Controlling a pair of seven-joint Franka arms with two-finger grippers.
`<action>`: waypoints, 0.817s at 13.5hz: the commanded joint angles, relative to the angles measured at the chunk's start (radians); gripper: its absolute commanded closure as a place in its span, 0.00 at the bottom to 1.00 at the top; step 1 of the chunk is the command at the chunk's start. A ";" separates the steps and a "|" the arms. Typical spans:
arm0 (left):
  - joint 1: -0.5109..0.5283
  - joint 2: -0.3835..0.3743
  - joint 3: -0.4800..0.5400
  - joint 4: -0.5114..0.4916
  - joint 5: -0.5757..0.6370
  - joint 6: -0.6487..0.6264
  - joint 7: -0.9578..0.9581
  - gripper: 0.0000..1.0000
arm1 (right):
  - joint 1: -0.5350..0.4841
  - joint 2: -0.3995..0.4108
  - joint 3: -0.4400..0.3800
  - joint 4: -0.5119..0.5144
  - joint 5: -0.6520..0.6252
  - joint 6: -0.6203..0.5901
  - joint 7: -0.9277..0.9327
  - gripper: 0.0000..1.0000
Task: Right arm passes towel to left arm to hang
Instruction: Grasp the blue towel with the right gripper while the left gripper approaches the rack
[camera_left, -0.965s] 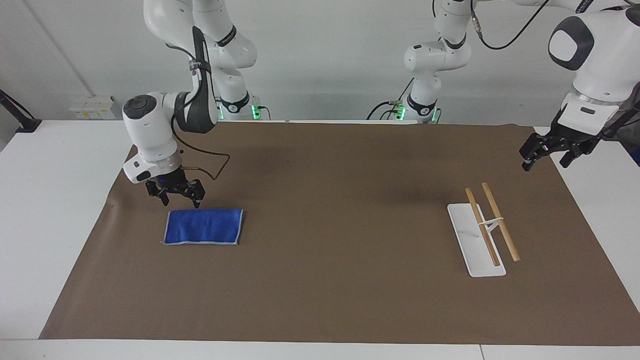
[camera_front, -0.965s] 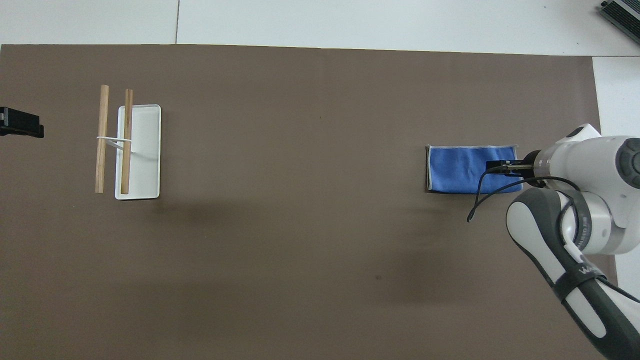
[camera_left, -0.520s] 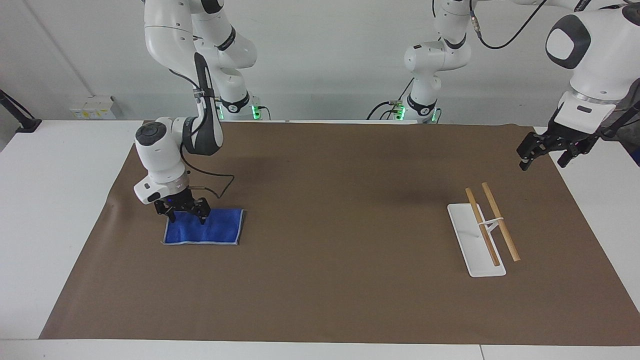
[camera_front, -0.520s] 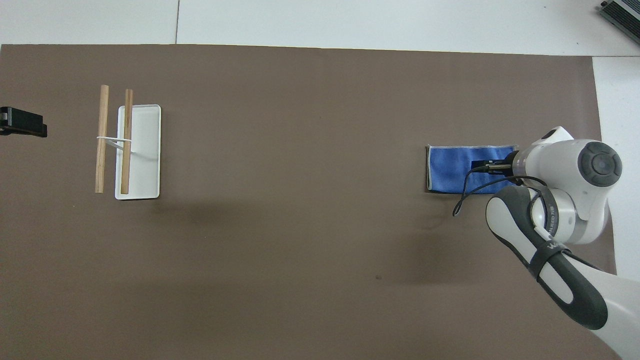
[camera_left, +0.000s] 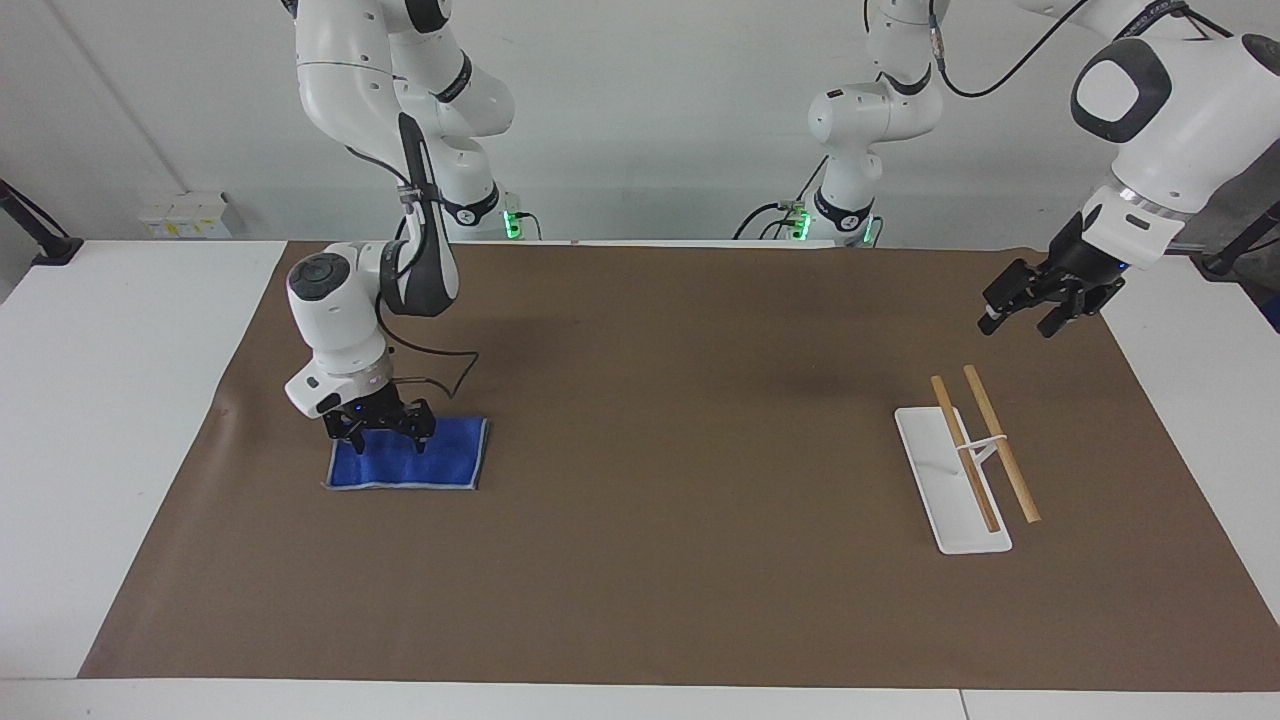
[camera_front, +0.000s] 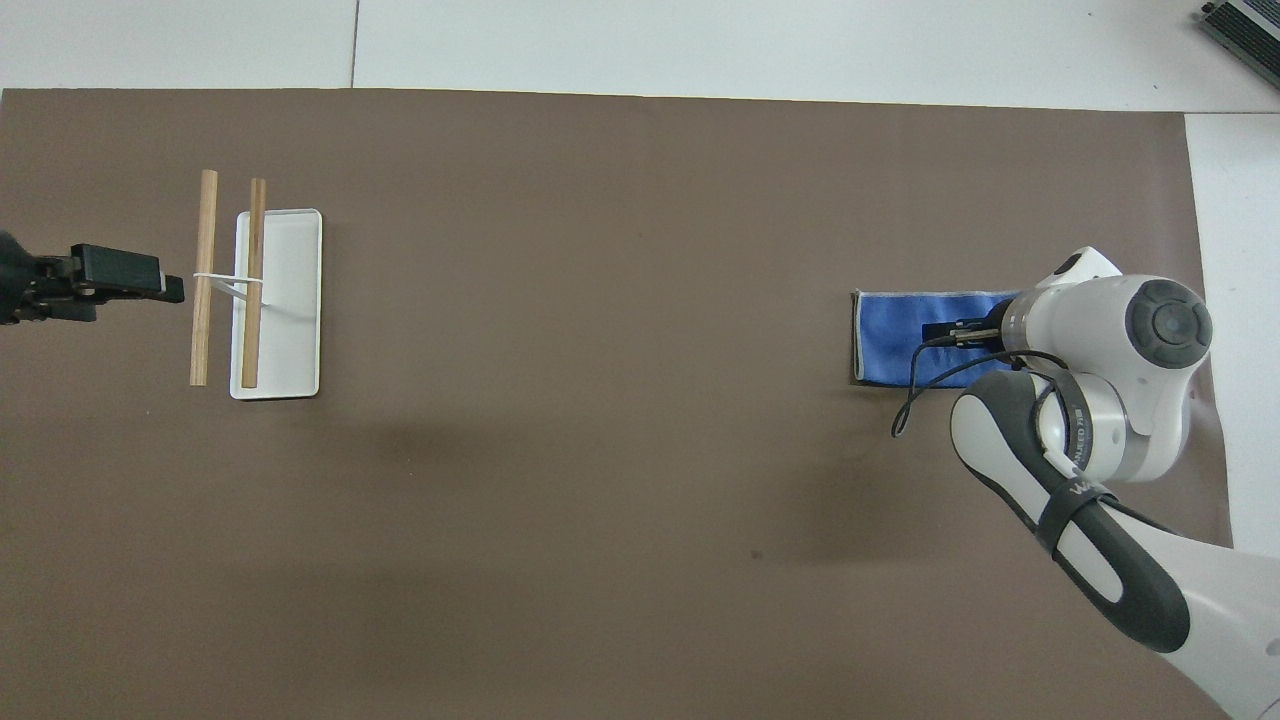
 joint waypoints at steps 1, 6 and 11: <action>-0.027 -0.086 -0.006 -0.156 -0.075 0.138 -0.078 0.00 | 0.005 0.019 0.005 0.002 0.004 0.035 -0.031 0.00; -0.090 -0.086 -0.005 -0.191 -0.237 0.250 -0.228 0.00 | 0.024 0.025 0.005 -0.018 0.006 0.037 -0.014 0.00; -0.094 -0.086 -0.005 -0.222 -0.341 0.256 -0.226 0.00 | 0.022 0.016 0.005 -0.027 0.007 0.028 0.003 0.76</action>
